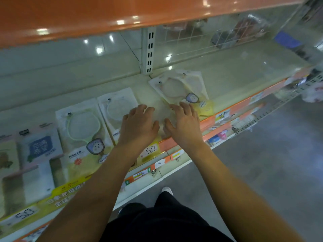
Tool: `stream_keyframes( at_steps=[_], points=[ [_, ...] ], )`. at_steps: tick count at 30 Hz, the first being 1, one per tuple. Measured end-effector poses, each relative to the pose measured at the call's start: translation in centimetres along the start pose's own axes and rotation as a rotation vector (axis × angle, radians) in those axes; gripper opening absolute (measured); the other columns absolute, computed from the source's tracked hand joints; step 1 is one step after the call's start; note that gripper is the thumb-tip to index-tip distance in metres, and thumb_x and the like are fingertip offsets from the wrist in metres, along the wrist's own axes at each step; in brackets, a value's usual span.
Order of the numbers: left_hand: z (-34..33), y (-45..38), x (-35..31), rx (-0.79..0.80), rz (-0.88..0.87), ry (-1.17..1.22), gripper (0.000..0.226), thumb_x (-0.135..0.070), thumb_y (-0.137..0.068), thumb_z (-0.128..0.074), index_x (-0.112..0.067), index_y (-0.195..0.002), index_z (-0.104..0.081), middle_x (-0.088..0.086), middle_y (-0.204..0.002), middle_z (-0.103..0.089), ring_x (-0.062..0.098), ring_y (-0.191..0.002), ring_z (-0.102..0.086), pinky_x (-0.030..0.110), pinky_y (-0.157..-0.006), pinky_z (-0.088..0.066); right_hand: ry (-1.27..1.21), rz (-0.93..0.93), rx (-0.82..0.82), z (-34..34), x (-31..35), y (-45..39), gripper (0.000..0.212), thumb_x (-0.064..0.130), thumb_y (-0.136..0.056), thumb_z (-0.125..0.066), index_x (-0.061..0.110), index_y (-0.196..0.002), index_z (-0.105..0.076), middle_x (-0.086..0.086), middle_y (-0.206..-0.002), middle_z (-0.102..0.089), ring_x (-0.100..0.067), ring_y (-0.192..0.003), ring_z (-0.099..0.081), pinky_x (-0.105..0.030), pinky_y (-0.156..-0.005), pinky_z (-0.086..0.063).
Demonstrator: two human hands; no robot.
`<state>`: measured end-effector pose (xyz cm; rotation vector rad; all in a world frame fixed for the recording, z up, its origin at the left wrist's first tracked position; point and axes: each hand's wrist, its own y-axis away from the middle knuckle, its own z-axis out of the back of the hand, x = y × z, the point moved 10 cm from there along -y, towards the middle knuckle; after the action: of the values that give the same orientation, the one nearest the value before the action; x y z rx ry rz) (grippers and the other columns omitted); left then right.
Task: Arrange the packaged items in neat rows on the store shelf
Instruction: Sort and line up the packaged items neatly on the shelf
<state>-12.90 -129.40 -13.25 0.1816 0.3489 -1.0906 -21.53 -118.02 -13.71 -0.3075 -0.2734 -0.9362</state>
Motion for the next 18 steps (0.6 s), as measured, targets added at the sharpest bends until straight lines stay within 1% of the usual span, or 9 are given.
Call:
stream_keyframes(
  at_steps=[3,7,10,13,15,18],
  points=[
    [0.0,-0.9,-0.8,-0.004,0.030,-0.038,0.045,-0.038,-0.093,-0.046,-0.021,-0.135,-0.045,0.003,-0.139,-0.043,0.027,-0.126,-0.042,0.042,-0.099,-0.035,0.043,0.024,0.021,0.0,-0.9,-1.8,0.057,0.043,-0.084,-0.059,0.020,-0.136,-0.052,-0.014,-0.145,-0.042,-0.040,-0.141,-0.027,-0.054,-0.113,-0.025],
    [-0.1,-2.2,-1.5,-0.013,0.091,-0.073,0.046,-0.039,-0.093,-0.048,-0.021,-0.136,-0.045,0.003,-0.139,-0.044,0.026,-0.127,-0.042,0.042,-0.100,-0.035,0.072,0.078,0.033,-0.5,-1.7,-3.9,0.060,0.046,-0.086,-0.059,0.027,-0.141,-0.045,-0.013,-0.155,-0.029,-0.044,-0.145,-0.016,-0.056,-0.117,-0.016],
    [-0.1,-2.8,-2.1,-0.029,0.119,-0.102,0.046,-0.039,-0.093,-0.048,-0.021,-0.135,-0.045,0.003,-0.137,-0.045,0.026,-0.126,-0.043,0.042,-0.099,-0.037,0.083,0.114,0.118,-1.3,-2.3,-5.6,0.059,0.045,-0.090,-0.056,0.032,-0.144,-0.037,-0.012,-0.160,-0.014,-0.043,-0.148,-0.001,-0.058,-0.118,-0.007],
    [-0.2,-3.2,-2.5,-0.037,0.162,-0.123,0.046,-0.039,-0.093,-0.047,-0.021,-0.136,-0.045,0.003,-0.137,-0.045,0.026,-0.125,-0.043,0.042,-0.099,-0.038,0.101,0.137,0.204,-1.5,-3.0,-7.3,0.057,0.043,-0.093,-0.054,0.037,-0.144,-0.030,-0.006,-0.163,0.001,-0.040,-0.148,0.011,-0.057,-0.119,0.001],
    [-0.5,-3.4,-2.6,-0.030,0.193,-0.126,0.046,-0.040,-0.094,-0.047,-0.022,-0.136,-0.044,0.003,-0.139,-0.043,0.026,-0.127,-0.042,0.041,-0.099,-0.037,0.108,0.135,0.255,-1.9,-3.5,-8.2,0.058,0.041,-0.092,-0.054,0.039,-0.144,-0.028,-0.005,-0.163,0.007,-0.039,-0.148,0.014,-0.056,-0.119,0.002],
    [-1.0,-3.4,-2.6,-0.024,0.247,-0.122,0.047,-0.041,-0.094,-0.046,-0.024,-0.137,-0.042,0.001,-0.140,-0.041,0.026,-0.129,-0.039,0.040,-0.100,-0.035,0.108,0.150,0.303,-2.5,-4.0,-8.8,0.058,0.043,-0.091,-0.054,0.041,-0.143,-0.029,-0.006,-0.162,0.004,-0.040,-0.147,0.005,-0.057,-0.118,-0.007]
  ],
)
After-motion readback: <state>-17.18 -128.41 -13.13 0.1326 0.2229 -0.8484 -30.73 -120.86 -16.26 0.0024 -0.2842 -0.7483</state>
